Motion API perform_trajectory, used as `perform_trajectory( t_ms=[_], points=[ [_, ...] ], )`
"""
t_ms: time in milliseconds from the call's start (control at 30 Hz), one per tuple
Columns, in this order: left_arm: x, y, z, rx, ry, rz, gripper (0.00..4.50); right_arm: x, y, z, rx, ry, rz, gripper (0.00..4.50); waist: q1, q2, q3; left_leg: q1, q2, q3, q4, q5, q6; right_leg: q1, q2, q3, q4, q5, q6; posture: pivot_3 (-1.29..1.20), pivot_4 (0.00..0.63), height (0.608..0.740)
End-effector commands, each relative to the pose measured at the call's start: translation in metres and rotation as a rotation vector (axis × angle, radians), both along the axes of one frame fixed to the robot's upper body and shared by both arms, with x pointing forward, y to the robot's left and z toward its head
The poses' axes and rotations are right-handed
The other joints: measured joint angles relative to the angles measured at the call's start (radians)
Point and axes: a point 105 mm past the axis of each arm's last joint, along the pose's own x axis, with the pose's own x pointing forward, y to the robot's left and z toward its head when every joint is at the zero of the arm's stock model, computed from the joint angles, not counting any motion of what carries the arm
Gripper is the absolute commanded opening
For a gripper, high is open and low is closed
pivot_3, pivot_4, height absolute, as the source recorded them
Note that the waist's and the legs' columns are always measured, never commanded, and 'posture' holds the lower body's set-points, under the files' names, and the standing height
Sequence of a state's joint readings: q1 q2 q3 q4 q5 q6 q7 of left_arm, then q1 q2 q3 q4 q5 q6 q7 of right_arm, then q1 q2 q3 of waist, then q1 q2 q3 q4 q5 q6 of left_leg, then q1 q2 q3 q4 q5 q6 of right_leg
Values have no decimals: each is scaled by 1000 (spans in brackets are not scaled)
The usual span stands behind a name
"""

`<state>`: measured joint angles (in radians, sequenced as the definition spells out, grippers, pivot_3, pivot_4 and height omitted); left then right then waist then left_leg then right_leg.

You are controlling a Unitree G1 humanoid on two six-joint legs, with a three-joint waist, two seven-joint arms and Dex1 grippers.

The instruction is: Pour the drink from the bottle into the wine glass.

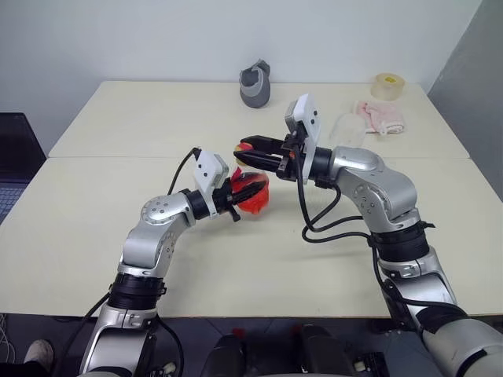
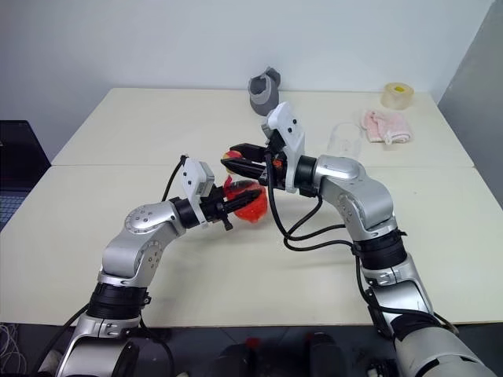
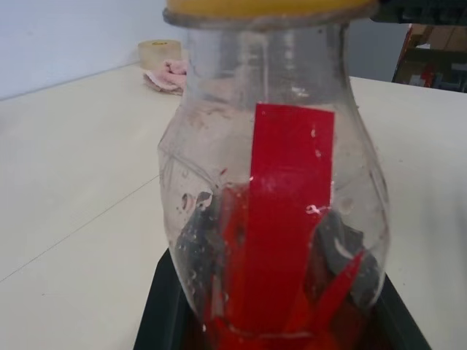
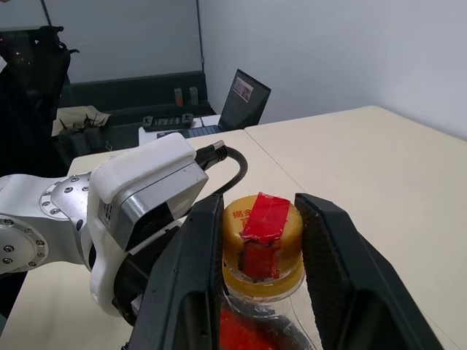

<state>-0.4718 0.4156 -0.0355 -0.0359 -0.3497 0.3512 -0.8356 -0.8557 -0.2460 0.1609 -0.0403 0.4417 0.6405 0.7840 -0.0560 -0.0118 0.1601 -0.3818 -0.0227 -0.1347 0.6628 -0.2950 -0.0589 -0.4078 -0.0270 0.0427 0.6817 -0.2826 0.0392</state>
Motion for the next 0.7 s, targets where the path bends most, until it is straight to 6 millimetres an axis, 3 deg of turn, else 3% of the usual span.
perform_trajectory(
  t_ms=[33, 300, 500, 633, 700],
  points=[
    [-2, -3, 17, -12, -76, -14, 1024, -3, 0, 19, 14, -65, 7, 1191, 0, 0, 0, 0, 0, 0, 0, 0, 0, 0, 0, 0, 0, 0, 0, 0, 150, 740],
    [-15, 0, 11, 13, -63, -50, 1024, -2, -8, 32, 58, 134, 55, 1191, 0, 0, 0, 0, 0, 0, 0, 0, 0, 0, 0, 0, 0, 0, 0, 0, 150, 740],
    [-20, 6, 8, 27, -49, -43, 1024, -4, -19, 42, -42, -190, -6, 1191, 0, 0, 0, 0, 0, 0, 0, -1, 2, 0, 0, 0, 0, 0, 0, 0, 150, 740],
    [-20, 7, 7, 28, -44, -40, 1024, -10, -22, 43, -69, -270, -3, 1191, 0, 0, 0, 0, 0, 0, 0, -1, 1, 0, 0, 0, 0, 0, 0, 0, 150, 740],
    [-20, 7, 7, 30, -43, -46, 1024, -15, -22, 46, -45, -220, 31, 1191, 0, 0, 0, 0, 0, 0, 0, -1, 1, 0, 0, 0, 0, 0, 0, 0, 150, 740]
  ],
)
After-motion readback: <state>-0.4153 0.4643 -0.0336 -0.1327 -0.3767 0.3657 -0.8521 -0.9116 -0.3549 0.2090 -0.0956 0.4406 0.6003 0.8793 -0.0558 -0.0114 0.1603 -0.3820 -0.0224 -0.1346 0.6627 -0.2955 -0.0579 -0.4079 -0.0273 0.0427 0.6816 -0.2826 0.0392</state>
